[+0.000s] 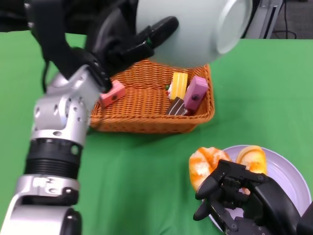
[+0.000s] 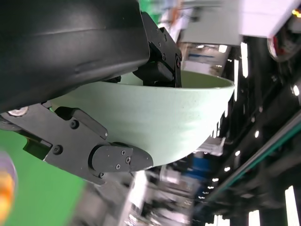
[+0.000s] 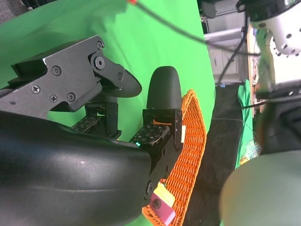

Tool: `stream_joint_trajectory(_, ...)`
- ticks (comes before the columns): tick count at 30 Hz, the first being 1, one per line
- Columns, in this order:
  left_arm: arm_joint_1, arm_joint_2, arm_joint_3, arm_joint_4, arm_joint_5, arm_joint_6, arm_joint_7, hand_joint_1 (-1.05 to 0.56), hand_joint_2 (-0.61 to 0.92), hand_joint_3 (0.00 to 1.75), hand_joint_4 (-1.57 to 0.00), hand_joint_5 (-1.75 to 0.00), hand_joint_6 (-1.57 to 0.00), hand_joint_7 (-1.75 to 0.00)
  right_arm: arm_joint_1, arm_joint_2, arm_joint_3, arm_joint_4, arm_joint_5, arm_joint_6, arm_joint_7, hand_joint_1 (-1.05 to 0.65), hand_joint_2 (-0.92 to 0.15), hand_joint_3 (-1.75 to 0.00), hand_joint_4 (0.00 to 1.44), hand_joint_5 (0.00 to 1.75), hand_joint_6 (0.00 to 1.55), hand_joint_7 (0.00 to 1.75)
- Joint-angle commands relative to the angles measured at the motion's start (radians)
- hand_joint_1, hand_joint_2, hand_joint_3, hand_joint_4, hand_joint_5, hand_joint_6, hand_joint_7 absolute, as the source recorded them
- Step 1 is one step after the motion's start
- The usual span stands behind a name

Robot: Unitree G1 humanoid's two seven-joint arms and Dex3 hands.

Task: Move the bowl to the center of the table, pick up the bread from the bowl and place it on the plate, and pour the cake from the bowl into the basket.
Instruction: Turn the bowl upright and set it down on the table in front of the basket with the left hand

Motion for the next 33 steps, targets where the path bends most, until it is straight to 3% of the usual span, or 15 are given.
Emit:
stream_joint_trajectory(1, 0.03, 0.077, -0.037, -0.011, 0.085, -0.257, -0.134, -0.28, 0.92, 0.48, -0.68, -1.75, -0.63, -1.5, -0.006, -0.006, -0.01, 0.002, 0.005, -0.02, -0.002, -0.1, -0.62, -1.01, 0.78, 1.14, 0.65, 1.3)
stream_joint_trajectory(6, 0.027, 0.099, -0.041, 0.039, 0.109, -0.387, -0.188, -0.28, 0.92, 0.49, -0.69, -1.73, -0.62, -1.48, -0.008, -0.007, -0.011, 0.0, 0.005, -0.015, -0.003, -0.09, -0.61, -1.04, 0.78, 1.13, 0.66, 1.29)
stream_joint_trajectory(10, 0.056, 0.169, -0.042, 0.067, 0.186, -0.64, -0.229, -0.26, 0.91, 0.5, -0.72, -1.74, -0.66, -1.49, -0.013, -0.011, -0.016, -0.011, 0.016, 0.009, 0.0, -0.08, -0.61, -1.05, 0.77, 1.13, 0.65, 1.3)
stream_joint_trajectory(14, 0.055, 0.179, -0.045, 0.1, 0.199, -0.717, -0.23, -0.25, 0.91, 0.51, -0.71, -1.74, -0.66, -1.49, -0.015, -0.01, -0.018, -0.011, 0.021, 0.011, 0.002, -0.08, -0.61, -1.04, 0.76, 1.15, 0.65, 1.31)
stream_joint_trajectory(18, 0.097, 0.242, -0.045, 0.155, 0.226, -0.952, -0.27, -0.19, 0.9, 0.52, -0.71, -1.75, -0.65, -1.5, -0.035, -0.007, -0.022, 0.006, 0.02, -0.002, 0.002, -0.08, -0.63, -1.0, 0.76, 1.14, 0.64, 1.3)
stream_joint_trajectory(20, 0.1, 0.255, -0.048, 0.187, 0.233, -1.01, -0.27, -0.15, 0.81, 0.66, -0.71, -1.75, -0.63, -1.54, -0.038, -0.005, -0.022, 0.011, 0.018, -0.003, 0.0, -0.08, -0.63, -0.98, 0.77, 1.14, 0.64, 1.3)
stream_joint_trajectory(23, 0.115, 0.28, -0.051, 0.229, 0.26, -1.118, -0.259, -0.13, 0.57, 1.05, -0.69, -1.75, -0.64, -1.52, -0.043, -0.002, -0.023, 0.014, 0.021, -0.001, -0.001, -0.08, -0.64, -0.99, 0.76, 1.19, 0.66, 1.28)
stream_joint_trajectory(27, 0.132, 0.315, -0.055, 0.279, 0.298, -1.279, -0.24, -0.12, 0.5, 1.16, -0.67, -1.75, -0.67, -1.48, -0.049, 0.0, -0.024, 0.014, 0.024, 0.013, -0.005, -0.1, -0.63, -0.99, 0.74, 1.22, 0.67, 1.28)
stream_joint_trajectory(31, 0.142, 0.353, -0.06, 0.34, 0.325, -1.431, -0.214, -0.12, 0.48, 1.16, -0.69, -1.74, -0.69, -1.45, -0.053, 0.004, -0.022, 0.011, 0.023, 0.024, -0.014, -0.09, -0.63, -0.99, 0.73, 1.25, 0.67, 1.26)
stream_joint_trajectory(33, 0.15, 0.374, -0.055, 0.376, 0.342, -1.51, -0.194, -0.19, 0.67, 0.83, -0.74, -1.69, -0.73, -1.38, -0.058, 0.005, -0.021, 0.018, 0.02, 0.014, -0.015, -0.09, -0.64, -0.99, 0.73, 1.26, 0.67, 1.26)
